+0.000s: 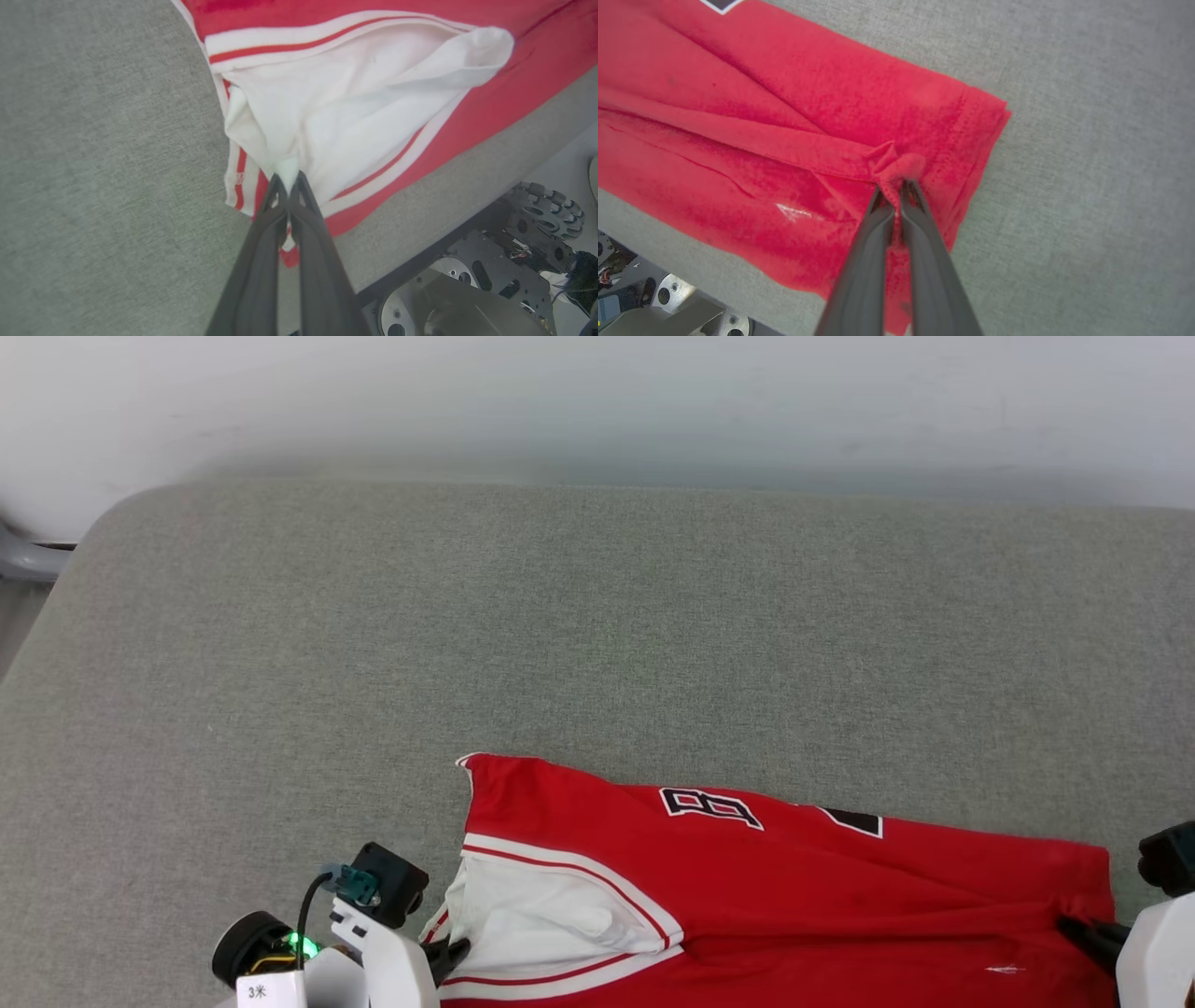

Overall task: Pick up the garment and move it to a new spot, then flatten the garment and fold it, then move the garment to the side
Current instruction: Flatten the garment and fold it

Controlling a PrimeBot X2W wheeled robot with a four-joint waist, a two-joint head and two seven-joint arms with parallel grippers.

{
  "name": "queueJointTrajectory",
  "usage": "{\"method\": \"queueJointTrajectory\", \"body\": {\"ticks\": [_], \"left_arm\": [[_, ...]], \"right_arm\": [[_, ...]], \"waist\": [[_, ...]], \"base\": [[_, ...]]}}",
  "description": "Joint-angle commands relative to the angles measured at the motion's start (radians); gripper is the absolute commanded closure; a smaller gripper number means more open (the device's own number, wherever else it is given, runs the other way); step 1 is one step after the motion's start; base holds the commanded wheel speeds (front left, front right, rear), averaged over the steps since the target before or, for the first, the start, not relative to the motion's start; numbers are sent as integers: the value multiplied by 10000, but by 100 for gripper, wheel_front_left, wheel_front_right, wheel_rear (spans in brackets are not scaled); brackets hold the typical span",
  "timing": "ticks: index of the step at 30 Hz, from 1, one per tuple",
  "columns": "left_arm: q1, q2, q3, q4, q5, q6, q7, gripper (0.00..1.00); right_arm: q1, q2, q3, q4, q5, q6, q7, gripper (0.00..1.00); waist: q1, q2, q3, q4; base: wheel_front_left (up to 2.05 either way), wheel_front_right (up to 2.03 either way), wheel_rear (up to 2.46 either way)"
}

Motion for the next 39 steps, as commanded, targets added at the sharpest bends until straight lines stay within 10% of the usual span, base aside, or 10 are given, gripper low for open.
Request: {"method": "queueJointTrajectory", "body": {"ticks": [1,3,4,5,15,26,39], "left_arm": [[86,-73,-50,109,82,-63,-78,100],[34,-141,-165,293,220,-84,-100,100],[16,-184,-207,376,273,-119,-99,93],[5,-218,-249,454,320,-142,-143,0],[371,-528,-129,783,219,50,-820,0],[864,-921,1180,457,455,1187,-3817,0],[1459,-2463,3622,-239,3452,1418,-5784,0]], "right_arm": [[22,-106,195,70,-92,-9,-135,100],[-92,-142,442,211,-96,-9,-293,100],[-164,-151,538,262,-102,-9,-387,63],[-226,-144,613,340,-72,-9,-471,0],[-271,-279,1061,445,643,-9,-714,0],[438,238,-1193,-434,1691,-9,516,0],[603,3495,-5126,-488,-803,-9,3285,0]], "waist": [[0,0,24,5],[0,0,42,8],[0,0,44,7],[0,0,40,4],[0,0,-525,-128],[0,0,-970,-232],[0,0,-565,99]], "base": [[0,0,0],[0,0,0],[0,0,0],[0,0,0],[0,0,0],[0,0,0],[0,0,0]]}}
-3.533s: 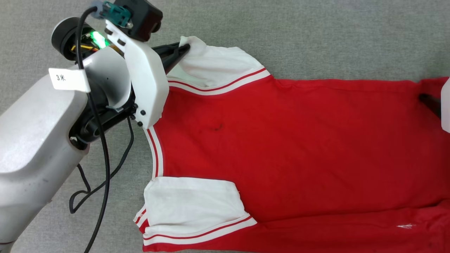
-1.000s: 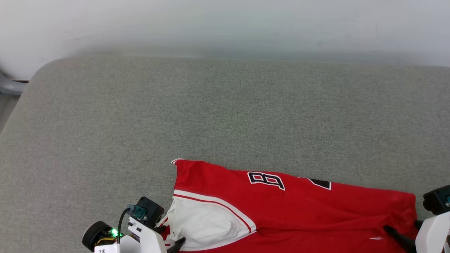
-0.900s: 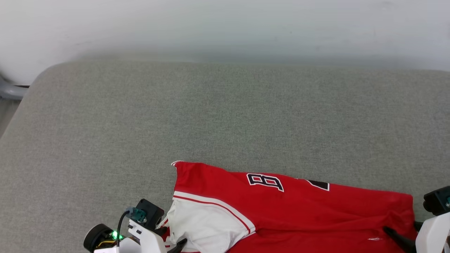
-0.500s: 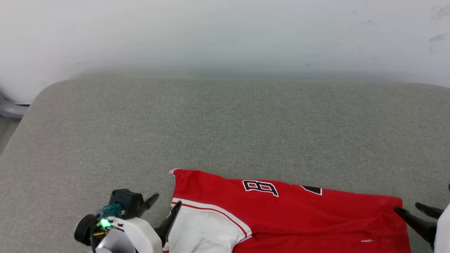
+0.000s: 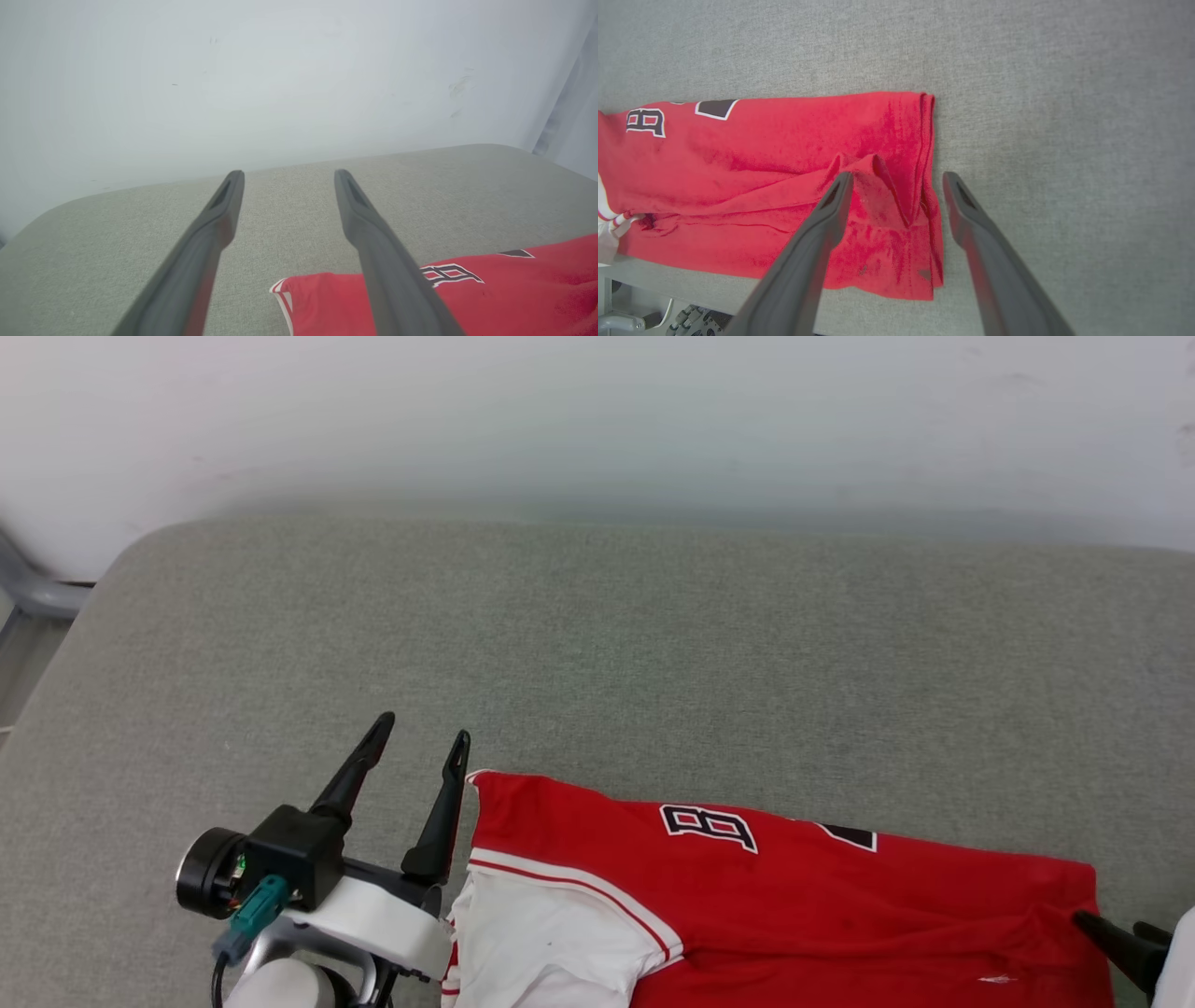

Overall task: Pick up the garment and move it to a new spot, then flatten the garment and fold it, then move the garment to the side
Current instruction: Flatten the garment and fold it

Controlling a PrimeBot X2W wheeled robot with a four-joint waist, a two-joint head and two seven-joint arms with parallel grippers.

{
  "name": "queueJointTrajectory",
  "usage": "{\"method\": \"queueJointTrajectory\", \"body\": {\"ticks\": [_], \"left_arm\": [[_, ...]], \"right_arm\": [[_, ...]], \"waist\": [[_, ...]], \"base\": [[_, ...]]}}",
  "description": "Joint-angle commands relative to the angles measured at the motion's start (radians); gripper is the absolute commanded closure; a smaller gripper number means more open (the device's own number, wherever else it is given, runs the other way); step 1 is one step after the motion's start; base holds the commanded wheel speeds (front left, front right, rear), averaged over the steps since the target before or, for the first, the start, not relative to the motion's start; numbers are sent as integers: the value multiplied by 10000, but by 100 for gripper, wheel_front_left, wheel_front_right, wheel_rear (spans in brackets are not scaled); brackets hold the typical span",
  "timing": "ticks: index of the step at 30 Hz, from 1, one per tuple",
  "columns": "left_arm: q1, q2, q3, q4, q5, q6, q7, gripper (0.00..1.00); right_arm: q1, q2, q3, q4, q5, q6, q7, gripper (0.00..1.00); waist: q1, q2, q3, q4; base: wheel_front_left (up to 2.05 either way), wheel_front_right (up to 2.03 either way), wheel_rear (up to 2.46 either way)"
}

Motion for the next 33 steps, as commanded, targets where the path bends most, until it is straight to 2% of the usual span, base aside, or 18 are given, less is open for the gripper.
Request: {"method": "queueJointTrajectory", "body": {"ticks": [1,8,16,25,33], "left_arm": [[391,-320,570,-203,638,-145,-62,0],[1134,-1534,2469,-1043,3035,-969,-55,0],[1586,-2495,3582,-1165,4195,-2143,-48,0],[1581,-3178,4371,-1096,4763,-3065,-49,0],[1682,-3436,4725,-992,4985,-3401,-49,0]], "right_arm": [[-193,527,-394,-70,-310,-7,207,0],[-479,1850,-1787,24,-1540,-7,658,0],[-751,2289,-2663,653,-2413,-9,599,0],[-892,2772,-2040,1766,-2283,8,1010,0],[-841,3108,-1322,2195,-1738,53,963,0]], "waist": [[0,0,164,105],[0,0,518,332],[0,0,848,508],[0,0,1112,607],[0,0,971,556]], "base": [[0,0,0],[0,0,0],[0,0,0],[0,0,0],[0,0,0]]}}
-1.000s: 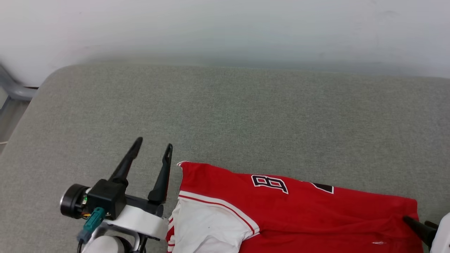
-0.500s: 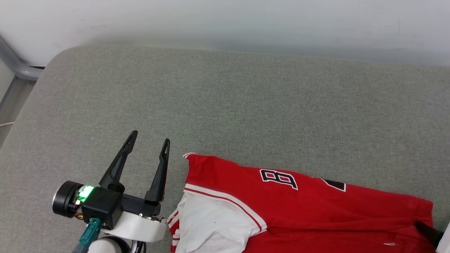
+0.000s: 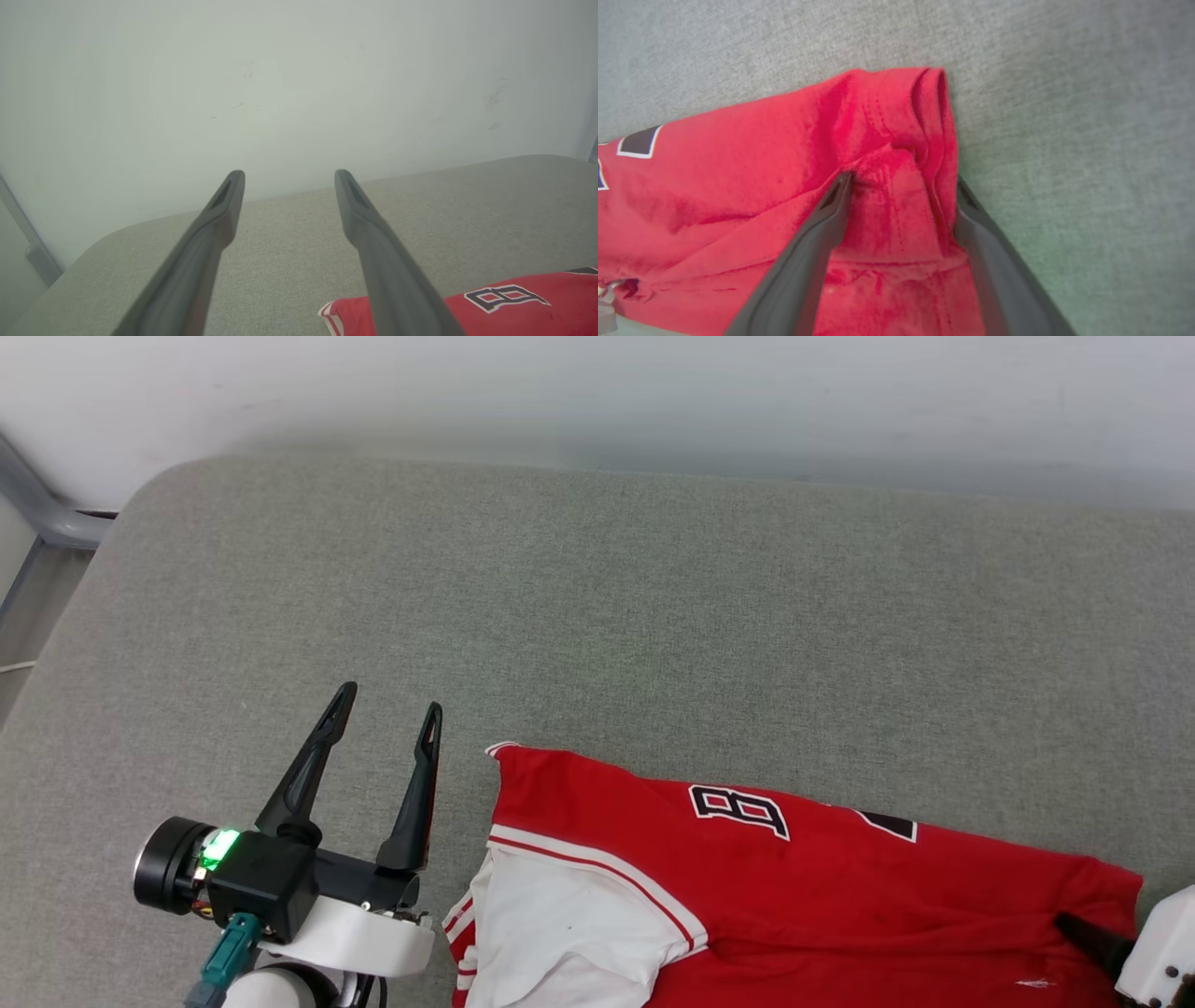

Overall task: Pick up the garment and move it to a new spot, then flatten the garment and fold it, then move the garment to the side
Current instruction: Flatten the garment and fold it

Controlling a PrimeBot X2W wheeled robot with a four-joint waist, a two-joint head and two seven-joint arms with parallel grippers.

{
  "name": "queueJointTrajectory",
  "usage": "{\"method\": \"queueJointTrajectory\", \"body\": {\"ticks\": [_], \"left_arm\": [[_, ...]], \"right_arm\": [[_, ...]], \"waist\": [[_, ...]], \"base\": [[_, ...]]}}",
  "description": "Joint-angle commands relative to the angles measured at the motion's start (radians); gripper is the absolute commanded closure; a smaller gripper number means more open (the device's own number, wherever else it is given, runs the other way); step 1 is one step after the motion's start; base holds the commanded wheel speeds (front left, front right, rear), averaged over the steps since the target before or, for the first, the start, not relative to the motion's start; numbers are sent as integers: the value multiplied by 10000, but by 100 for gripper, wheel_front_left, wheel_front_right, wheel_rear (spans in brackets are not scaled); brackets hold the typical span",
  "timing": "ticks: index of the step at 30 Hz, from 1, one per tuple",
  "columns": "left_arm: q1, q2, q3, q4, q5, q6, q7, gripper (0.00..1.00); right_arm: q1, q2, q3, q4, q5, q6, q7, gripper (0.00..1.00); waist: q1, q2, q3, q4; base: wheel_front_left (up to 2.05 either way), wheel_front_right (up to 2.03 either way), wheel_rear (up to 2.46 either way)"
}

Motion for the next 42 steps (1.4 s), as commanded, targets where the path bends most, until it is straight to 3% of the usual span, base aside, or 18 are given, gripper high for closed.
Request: {"method": "queueJointTrajectory", "body": {"ticks": [1,2,3,4,5,6,16,33,42], "left_arm": [[189,-77,105,39,65,-79,-24,0],[196,-101,138,45,73,-110,-24,0],[200,-126,167,50,90,-117,-24,0],[204,-151,181,54,96,-143,-24,0],[213,-171,195,55,111,-168,-24,0],[218,-189,212,52,129,-192,-24,0],[256,-214,273,103,131,-278,-24,0],[359,-112,238,254,57,-300,-25,0],[669,-248,179,396,-28,-301,-25,0]], "right_arm": [[204,760,568,510,245,130,144,0],[235,689,575,546,274,128,84,0],[263,602,574,593,300,122,30,7],[286,535,584,642,294,120,-29,57],[306,455,596,685,273,117,-140,95],[314,374,609,739,273,102,-239,100],[-24,-131,697,1142,457,61,-1519,100],[-613,-1867,-368,2368,-106,60,-2910,100],[-205,-1665,78,1752,85,68,-2808,100]], "waist": [[-1,-1,-102,-62],[-1,-1,-124,-82],[-1,-1,-144,-102],[-1,-1,-162,-122],[-1,-1,-174,-141],[-1,-1,-176,-161],[-1,-1,-182,-304],[-1,-1,-466,-381],[-1,-1,-1118,-372]], "base": [[0,0,0],[0,0,0],[0,0,0],[0,0,0],[0,0,0],[0,0,0],[0,0,0],[0,0,0],[0,0,0]]}}
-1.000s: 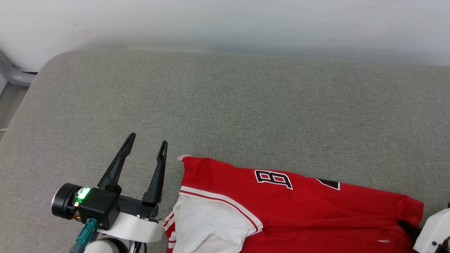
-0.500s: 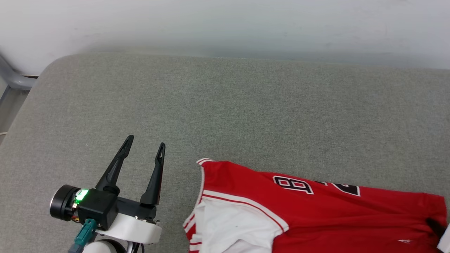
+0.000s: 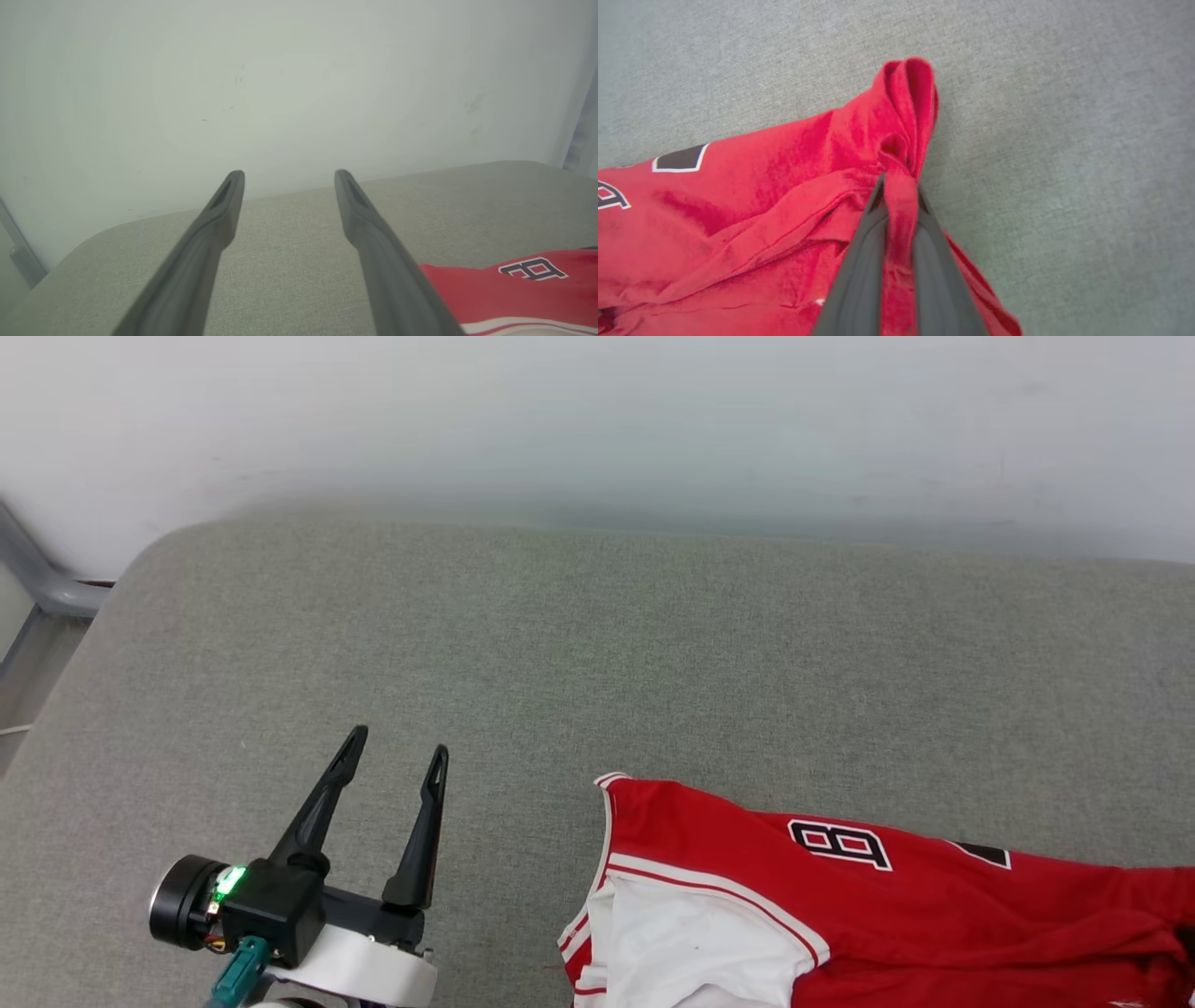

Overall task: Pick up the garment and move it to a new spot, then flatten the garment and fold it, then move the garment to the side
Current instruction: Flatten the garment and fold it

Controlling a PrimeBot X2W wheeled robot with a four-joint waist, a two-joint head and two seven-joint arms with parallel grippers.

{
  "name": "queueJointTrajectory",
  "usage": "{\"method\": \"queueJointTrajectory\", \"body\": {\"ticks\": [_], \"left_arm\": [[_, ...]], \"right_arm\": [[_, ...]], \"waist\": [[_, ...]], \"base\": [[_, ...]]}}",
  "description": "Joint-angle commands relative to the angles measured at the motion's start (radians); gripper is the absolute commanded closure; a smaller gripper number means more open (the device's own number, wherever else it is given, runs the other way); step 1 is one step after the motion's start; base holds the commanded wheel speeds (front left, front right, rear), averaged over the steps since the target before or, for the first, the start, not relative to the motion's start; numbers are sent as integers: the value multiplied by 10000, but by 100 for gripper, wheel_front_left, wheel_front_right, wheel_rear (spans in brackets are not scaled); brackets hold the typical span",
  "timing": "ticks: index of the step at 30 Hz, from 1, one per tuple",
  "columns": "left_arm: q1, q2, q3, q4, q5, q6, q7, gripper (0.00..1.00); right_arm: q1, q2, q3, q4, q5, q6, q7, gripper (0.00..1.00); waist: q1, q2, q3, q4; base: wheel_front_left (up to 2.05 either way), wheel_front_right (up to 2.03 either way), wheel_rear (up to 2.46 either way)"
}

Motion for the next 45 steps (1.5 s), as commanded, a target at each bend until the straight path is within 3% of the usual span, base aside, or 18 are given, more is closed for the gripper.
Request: {"method": "queueJointTrajectory", "body": {"ticks": [1,12,19,26,35,39,40,45], "left_arm": [[199,-37,-4,22,-34,-14,-23,0],[693,-308,222,-36,-108,-15,-21,0],[802,-396,260,-50,-113,-15,-23,0],[793,-318,404,-25,-140,-15,-21,0],[785,-261,490,59,-168,-16,-21,0],[726,-219,401,79,-198,-16,-21,0],[686,-194,373,94,-215,-16,-21,0],[680,-181,312,130,-212,-16,-23,0]], "right_arm": [[278,112,132,-308,108,-9,104,100],[1871,848,1064,-3708,319,-9,1346,100],[2372,1936,1733,-5574,601,-9,2383,100],[2337,2998,2301,-6318,1292,-9,2729,100],[1672,3058,3598,-4634,3779,-7,519,100],[1095,3058,4352,-3513,4328,-7,-570,100],[600,3059,4865,-2701,4606,-7,-1301,100],[-73,3060,5544,-1568,4774,-7,-2142,100]], "waist": [[-1,0,-237,4],[-1,0,-929,36],[-1,0,-1051,229],[-1,0,-1059,522],[-1,0,-1119,817],[-1,0,-1119,967],[-1,0,-1083,1091],[-1,0,-1012,1279]], "base": [[0,0,0],[0,0,0],[0,0,0],[0,0,0],[0,0,0],[0,0,0],[0,0,0],[0,0,0]]}}
